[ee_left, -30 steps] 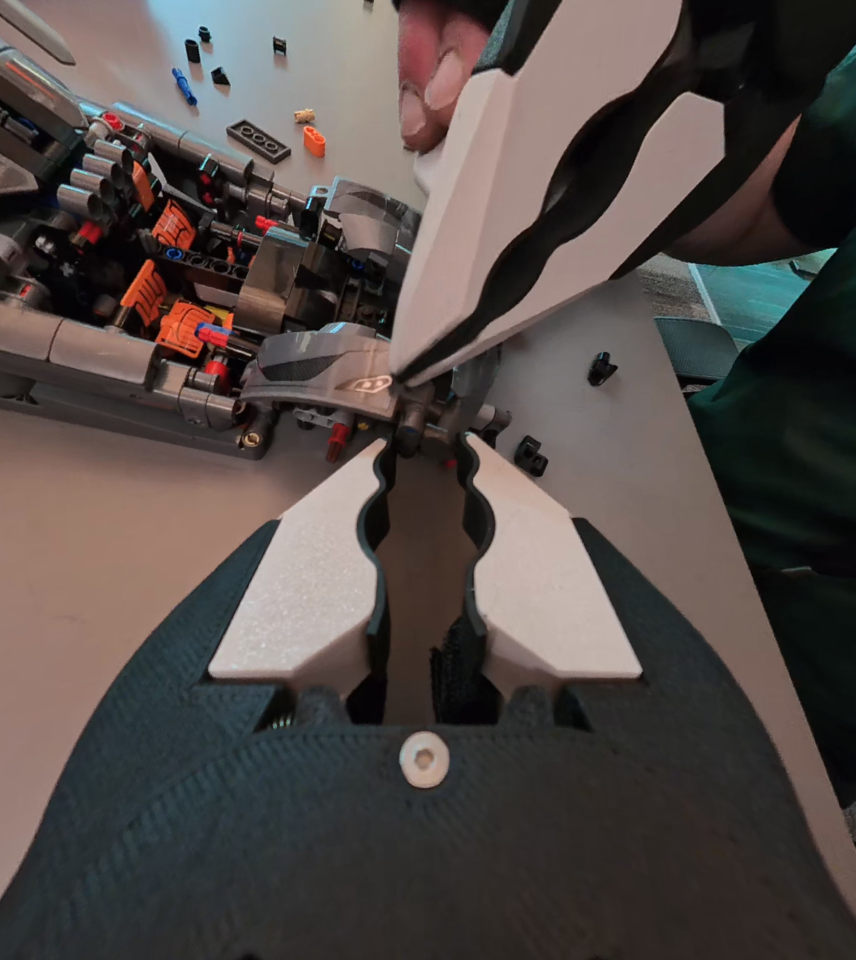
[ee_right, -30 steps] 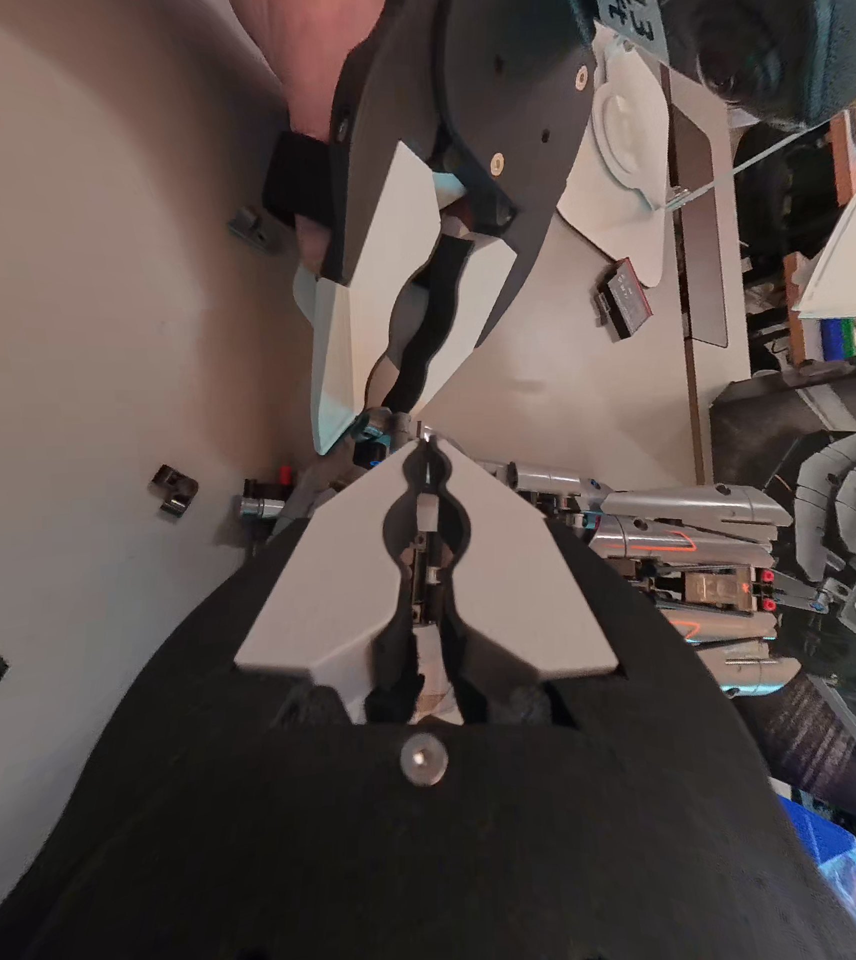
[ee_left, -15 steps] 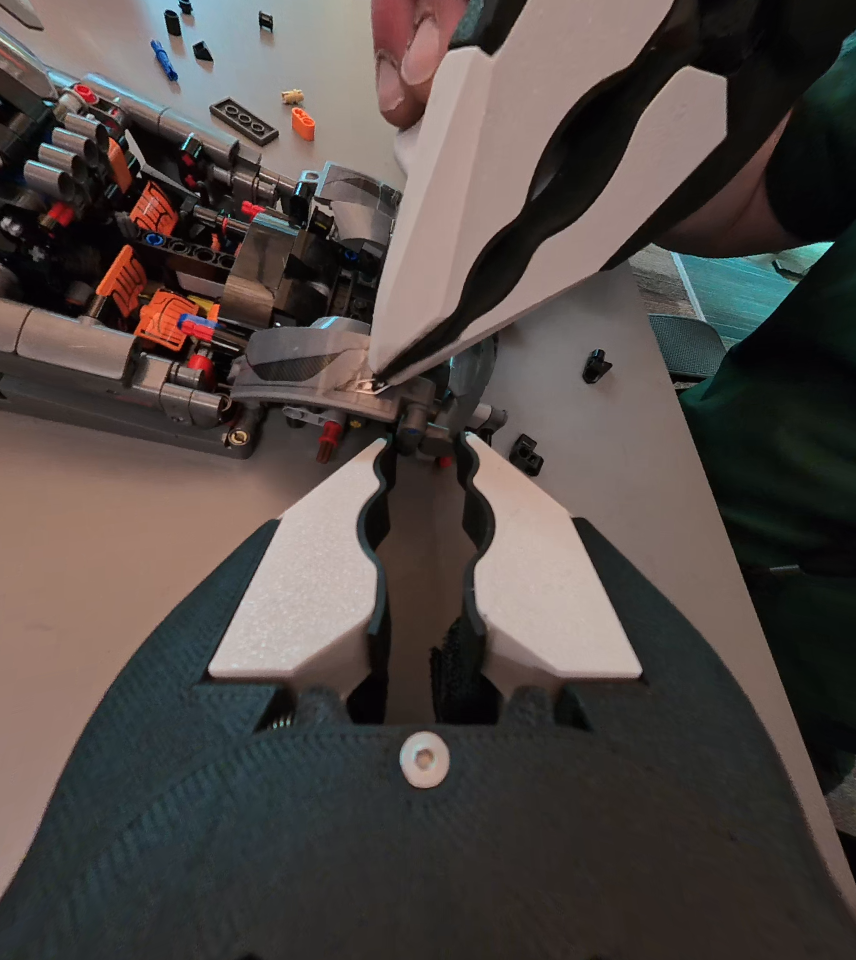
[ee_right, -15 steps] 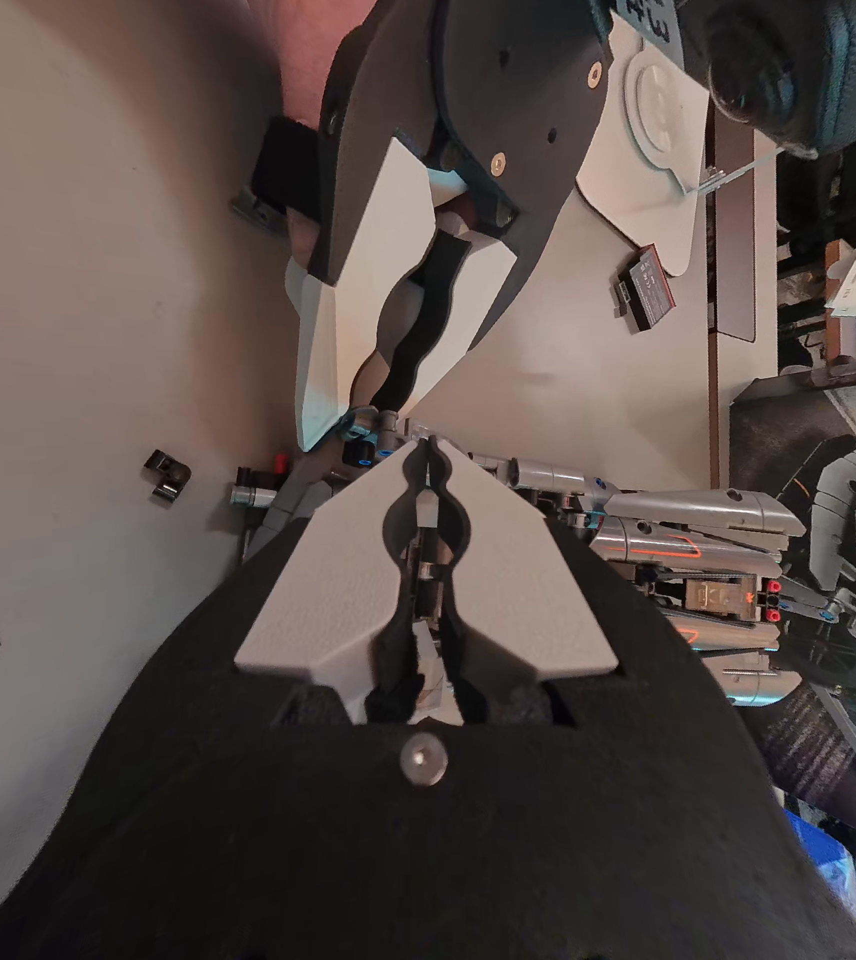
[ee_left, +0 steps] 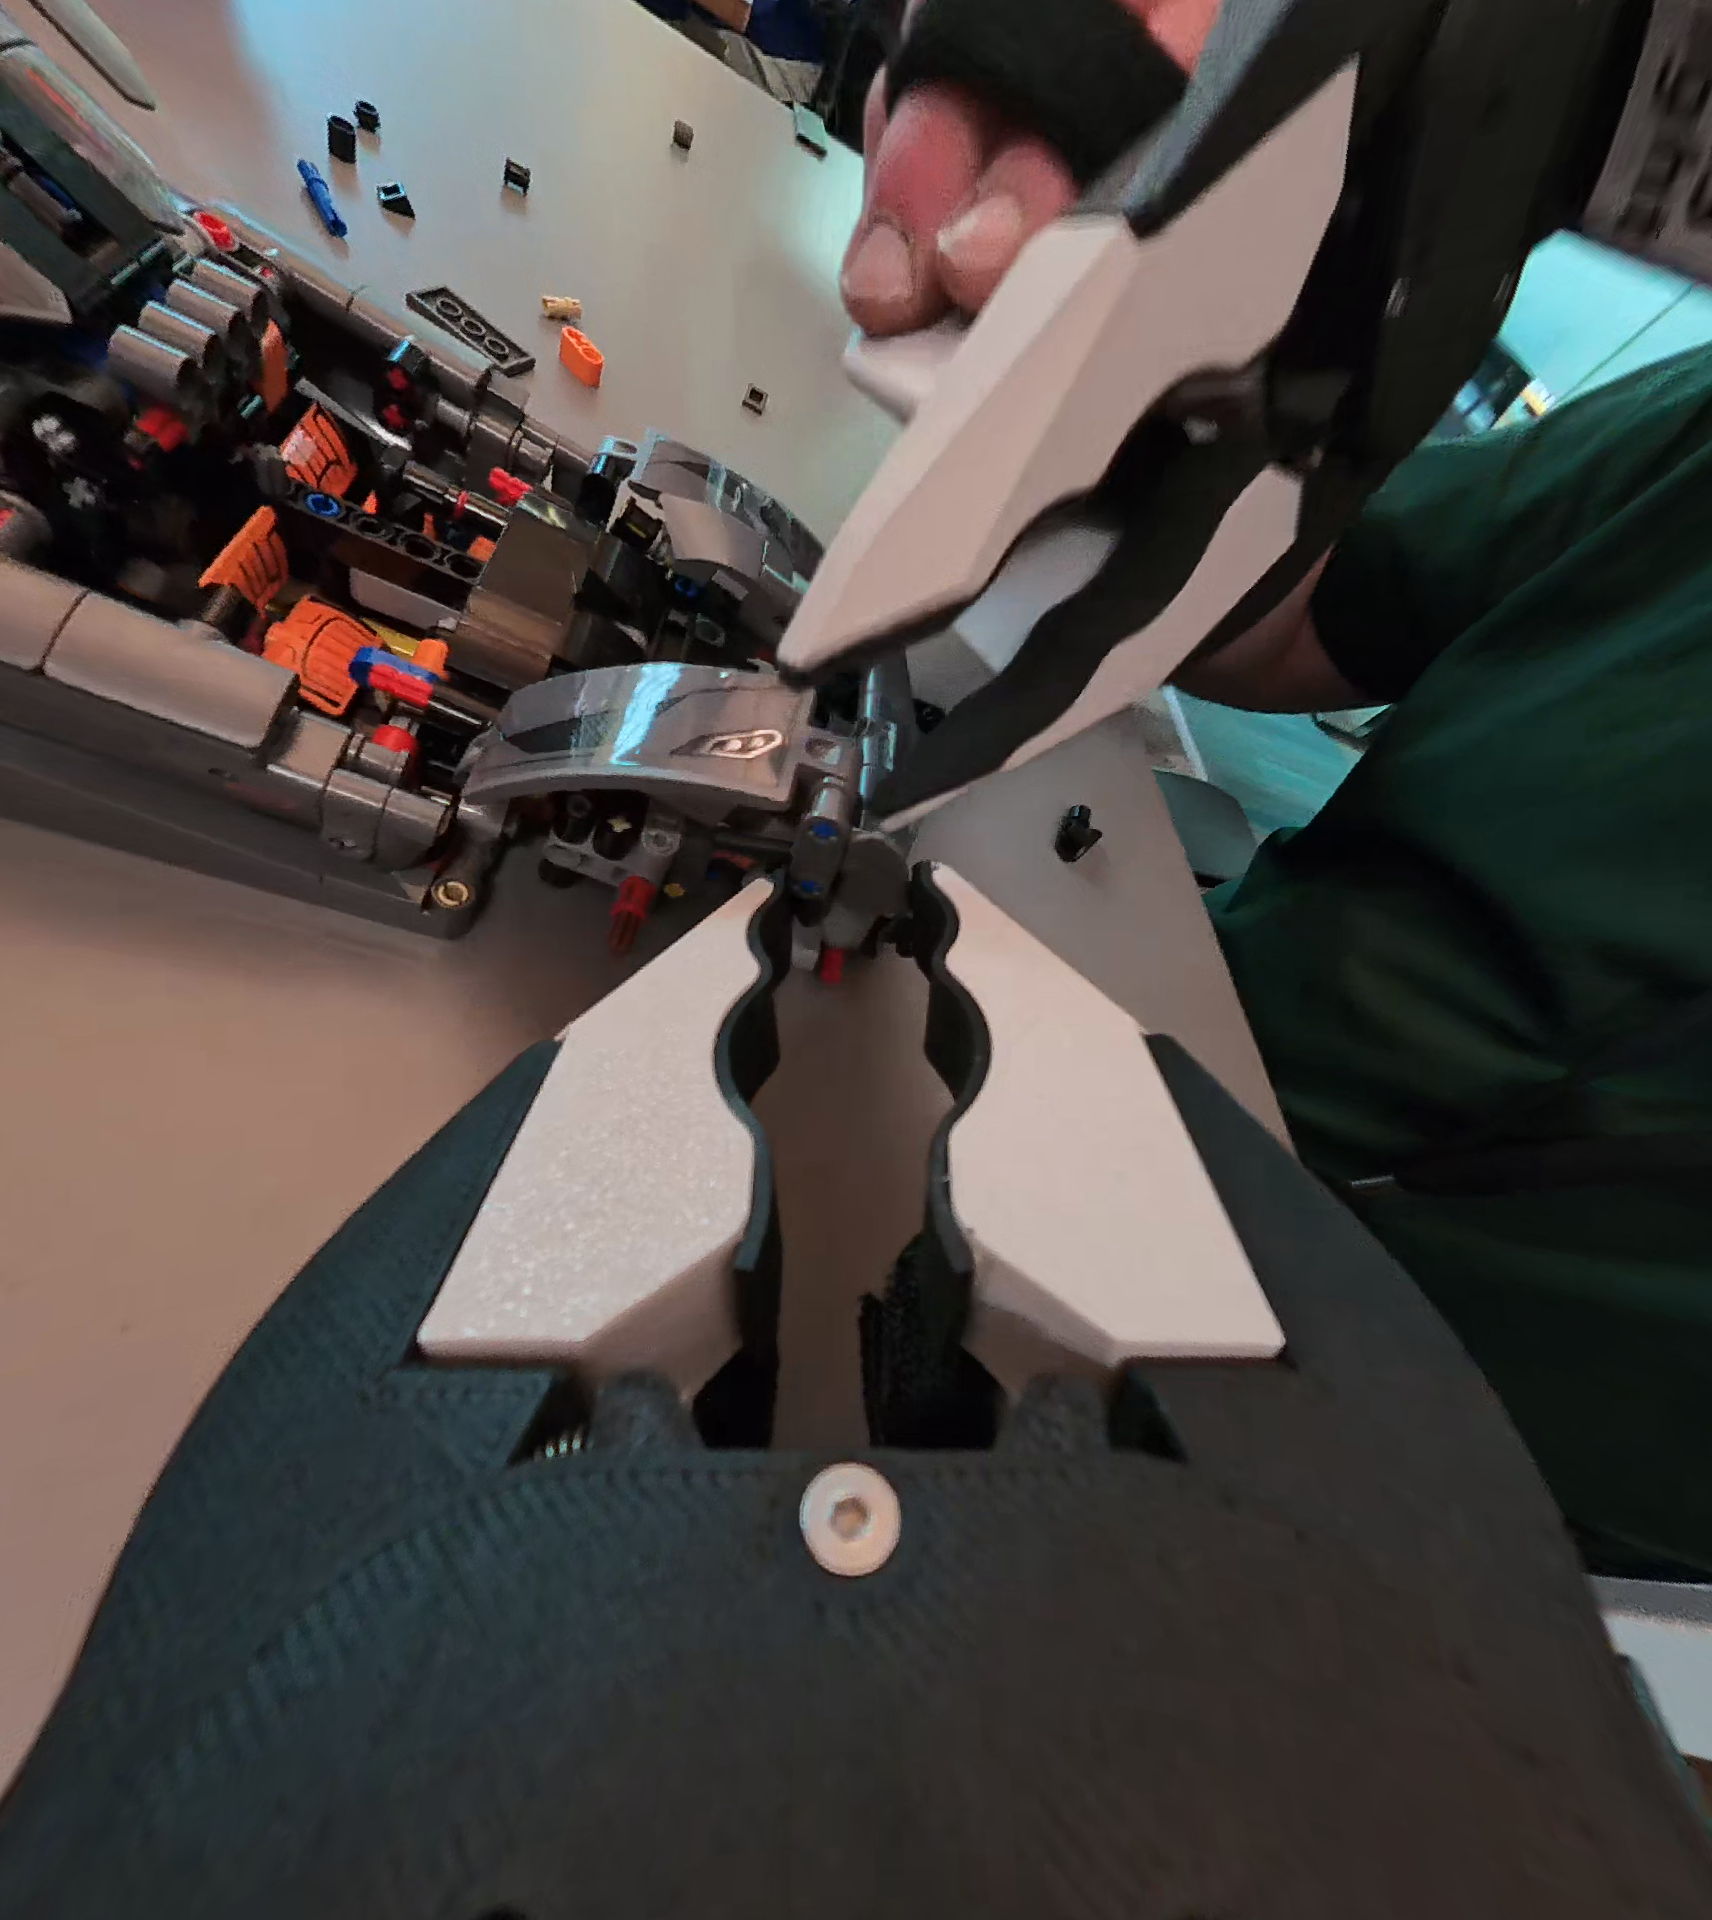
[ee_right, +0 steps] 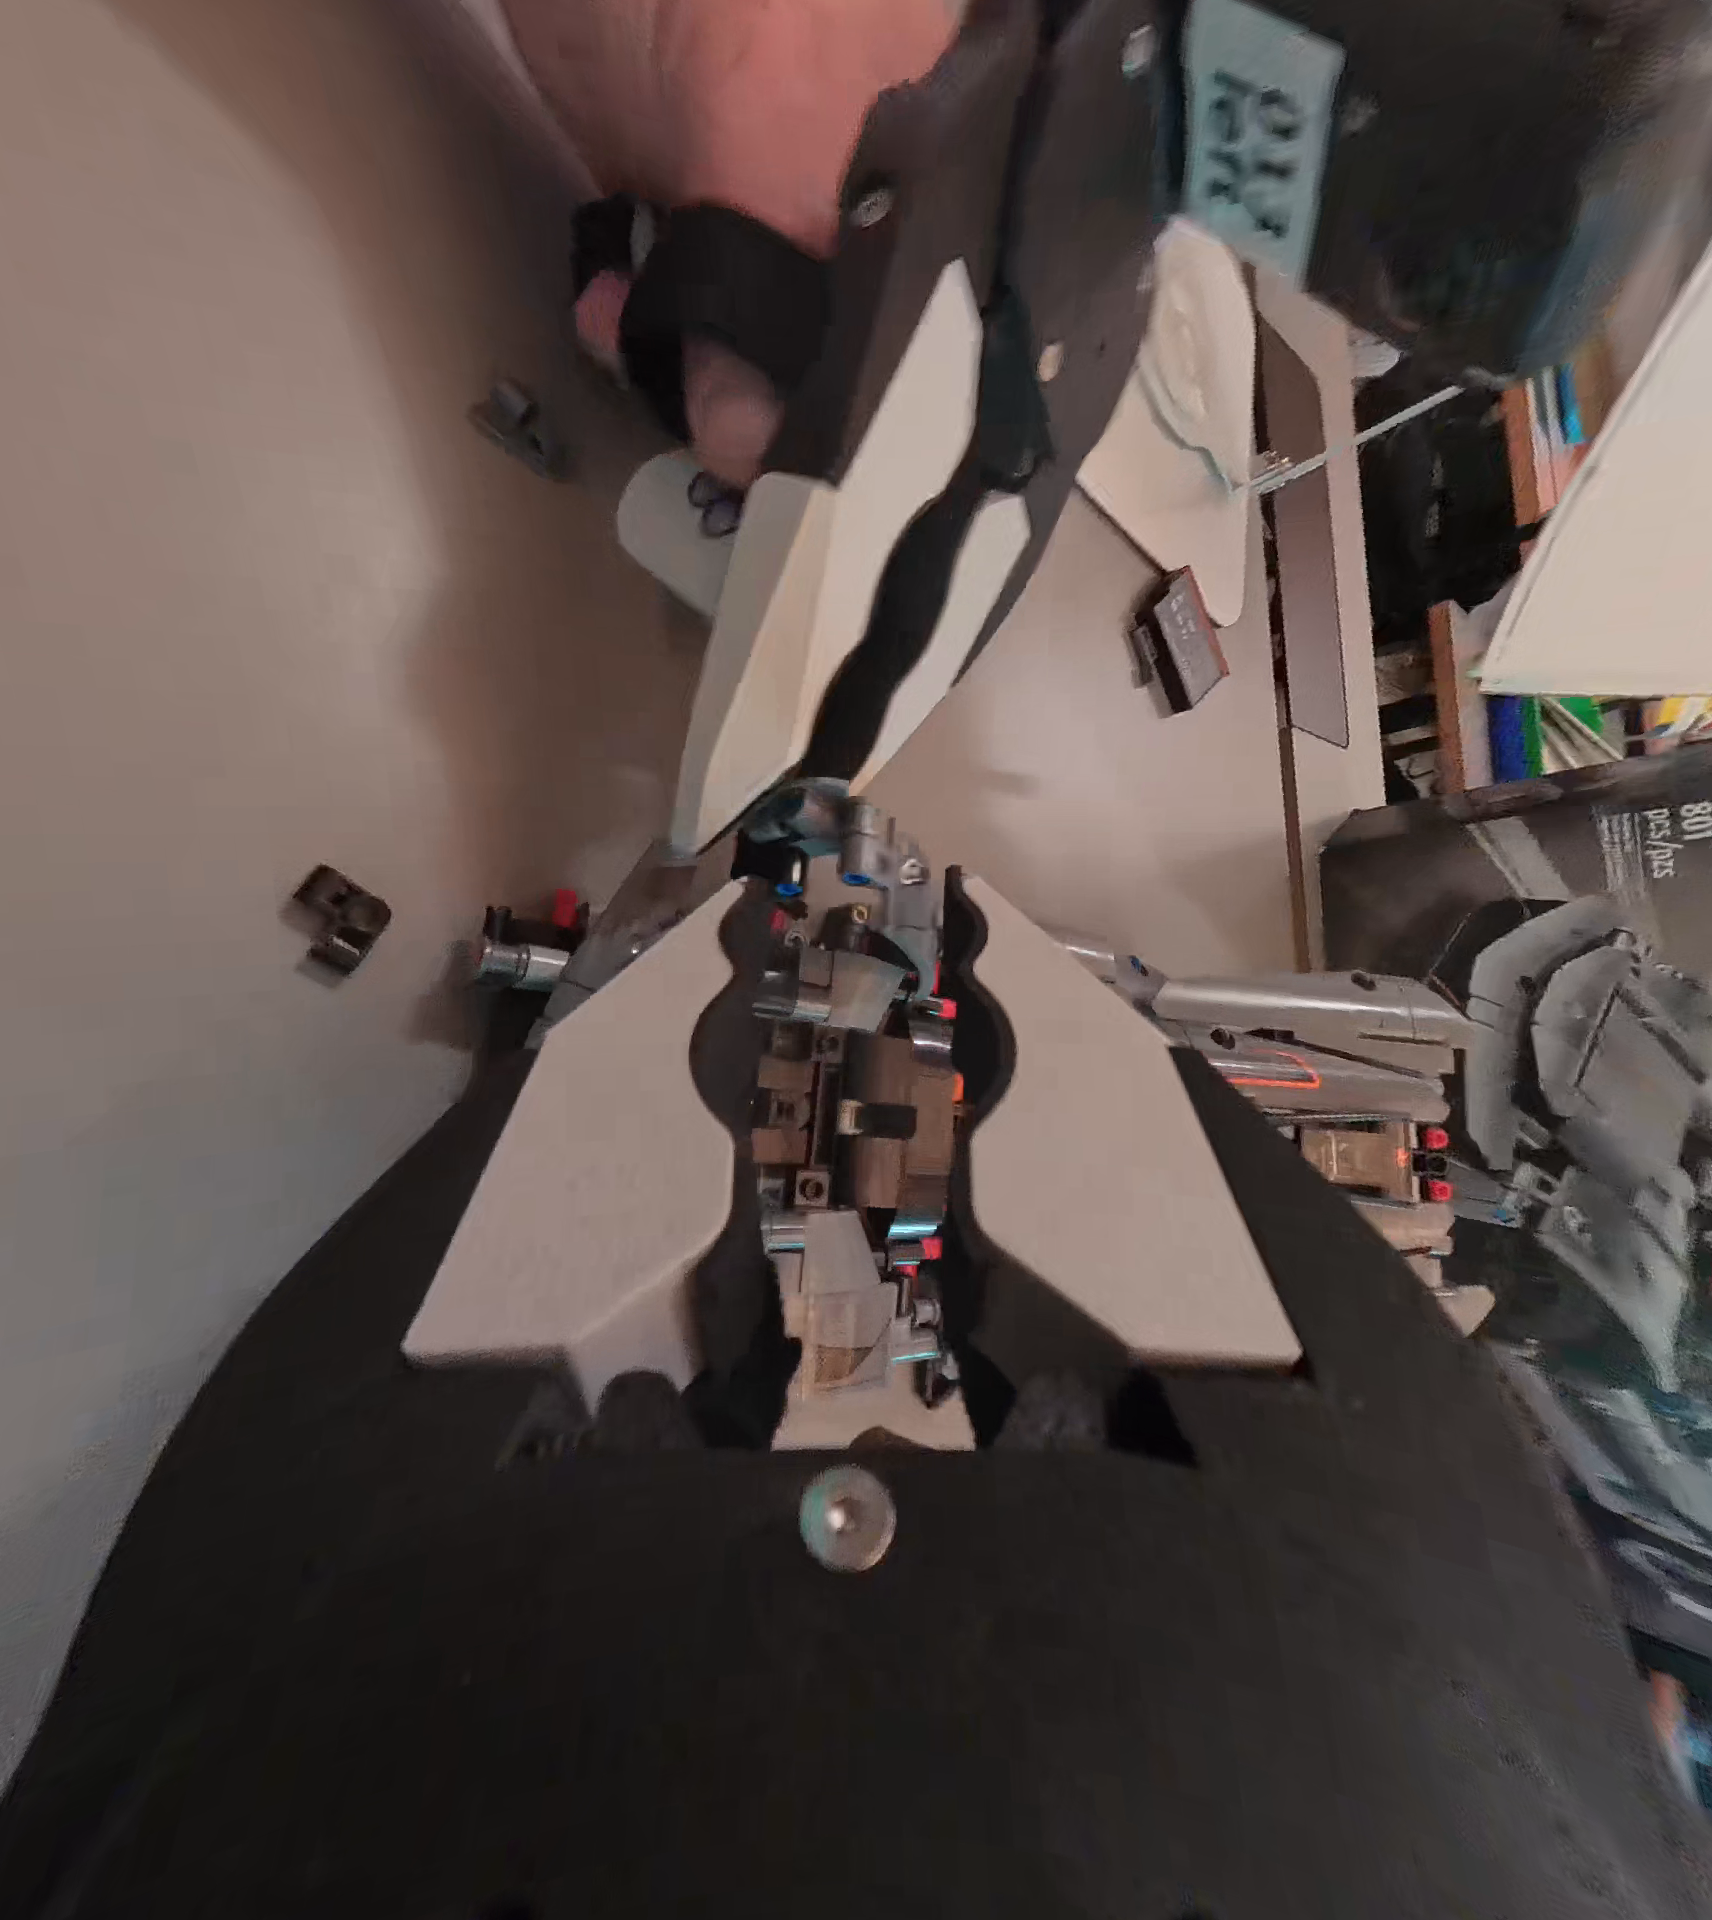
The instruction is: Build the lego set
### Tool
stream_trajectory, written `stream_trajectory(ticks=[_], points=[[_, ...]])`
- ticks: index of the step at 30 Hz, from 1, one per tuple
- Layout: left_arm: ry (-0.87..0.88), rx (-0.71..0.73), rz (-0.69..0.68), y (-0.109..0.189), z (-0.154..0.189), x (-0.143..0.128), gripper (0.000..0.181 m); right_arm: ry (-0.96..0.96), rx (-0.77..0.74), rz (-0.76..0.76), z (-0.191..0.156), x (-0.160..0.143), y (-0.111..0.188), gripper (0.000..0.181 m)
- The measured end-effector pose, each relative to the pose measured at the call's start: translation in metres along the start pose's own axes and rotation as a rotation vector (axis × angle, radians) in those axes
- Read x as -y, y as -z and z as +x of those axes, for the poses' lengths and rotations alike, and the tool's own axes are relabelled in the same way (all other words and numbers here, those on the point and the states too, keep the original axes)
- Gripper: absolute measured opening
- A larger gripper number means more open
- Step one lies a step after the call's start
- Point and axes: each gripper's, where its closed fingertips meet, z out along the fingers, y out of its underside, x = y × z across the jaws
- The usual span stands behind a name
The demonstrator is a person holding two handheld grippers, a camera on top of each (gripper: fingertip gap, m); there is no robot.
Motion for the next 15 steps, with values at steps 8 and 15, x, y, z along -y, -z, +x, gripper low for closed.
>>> stream_trajectory(ticks=[8, 15], points=[[0.014, 0.041, -0.029, 0.004, -0.005, -0.004, 0.028, 0.108, -0.063, -0.037, 0.002, -0.004, -0.002, 0.018], [-0.301, 0.372, -0.097, 0.028, -0.018, 0.003, 0.048, 0.002, -0.149, -0.063, 0.026, -0.023, 0.036, 0.020]])
